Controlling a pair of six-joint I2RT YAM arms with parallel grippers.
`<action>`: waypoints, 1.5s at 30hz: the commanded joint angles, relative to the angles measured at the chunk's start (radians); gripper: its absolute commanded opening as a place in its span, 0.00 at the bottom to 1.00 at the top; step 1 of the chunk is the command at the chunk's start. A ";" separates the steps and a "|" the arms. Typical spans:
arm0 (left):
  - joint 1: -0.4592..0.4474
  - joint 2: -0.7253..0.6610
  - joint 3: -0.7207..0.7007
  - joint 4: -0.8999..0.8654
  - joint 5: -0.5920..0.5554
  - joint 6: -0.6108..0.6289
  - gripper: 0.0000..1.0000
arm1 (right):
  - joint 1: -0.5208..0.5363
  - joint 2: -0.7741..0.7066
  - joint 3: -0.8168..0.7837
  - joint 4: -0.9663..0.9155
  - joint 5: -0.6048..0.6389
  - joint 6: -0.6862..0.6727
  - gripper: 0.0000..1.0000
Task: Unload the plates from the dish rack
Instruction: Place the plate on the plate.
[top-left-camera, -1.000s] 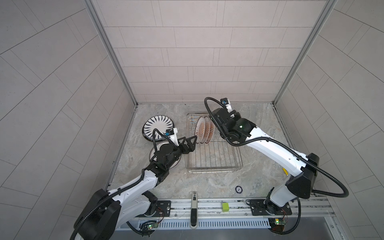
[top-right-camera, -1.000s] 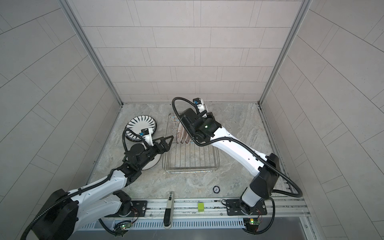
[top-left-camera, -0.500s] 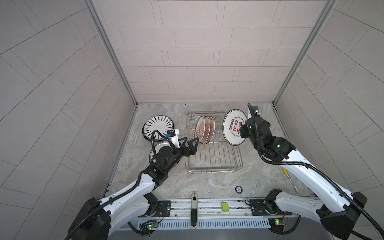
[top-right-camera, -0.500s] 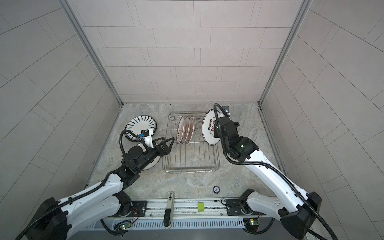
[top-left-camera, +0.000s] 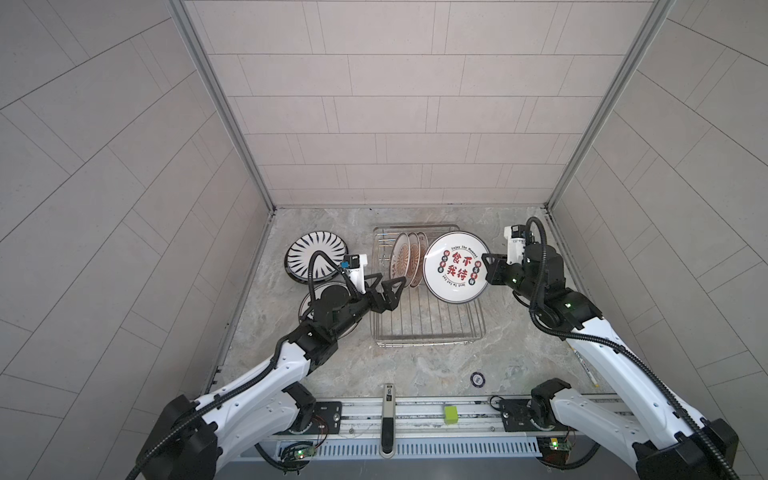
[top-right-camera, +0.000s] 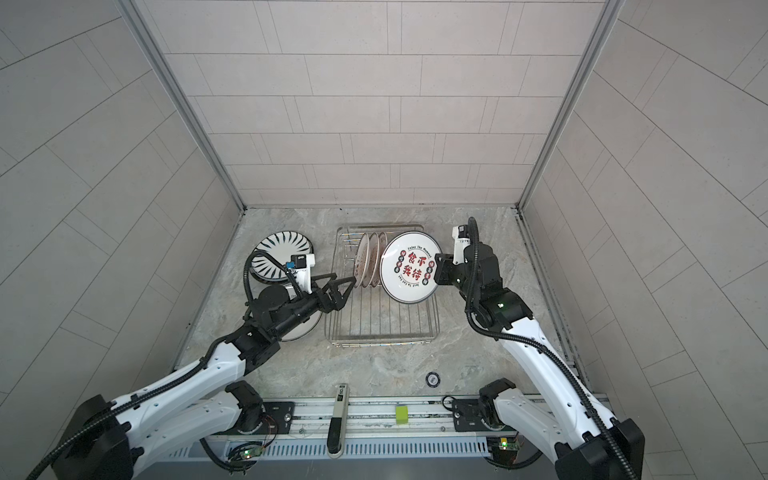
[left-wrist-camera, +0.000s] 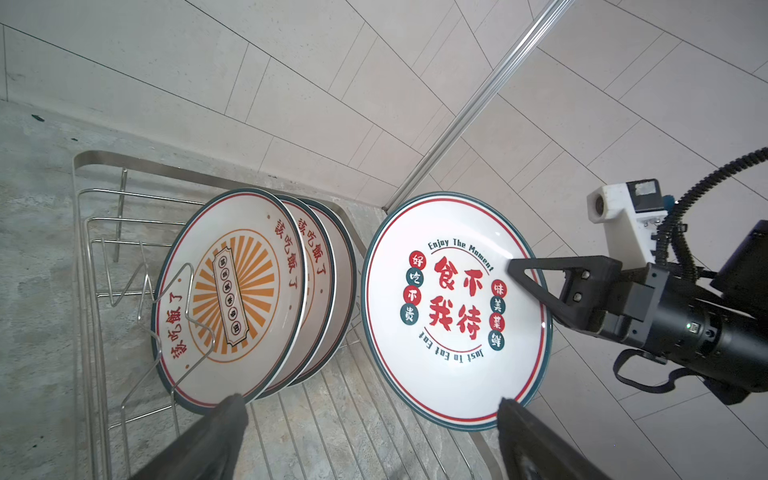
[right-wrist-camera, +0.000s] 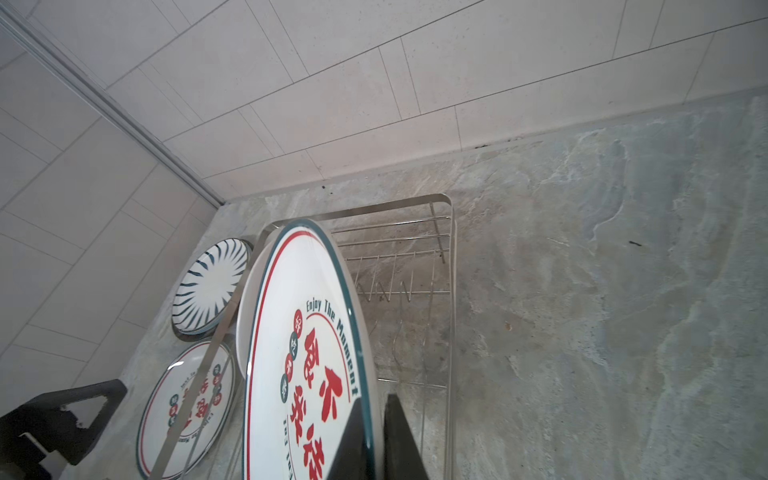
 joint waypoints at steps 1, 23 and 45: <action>-0.005 -0.009 0.019 -0.031 -0.013 0.017 1.00 | -0.003 -0.044 0.001 0.112 -0.080 0.072 0.00; -0.017 0.188 0.072 0.148 0.077 -0.219 0.47 | 0.006 -0.028 -0.149 0.413 -0.265 0.263 0.00; -0.019 0.254 0.076 0.233 0.131 -0.314 0.00 | 0.073 -0.015 -0.155 0.395 -0.157 0.224 0.00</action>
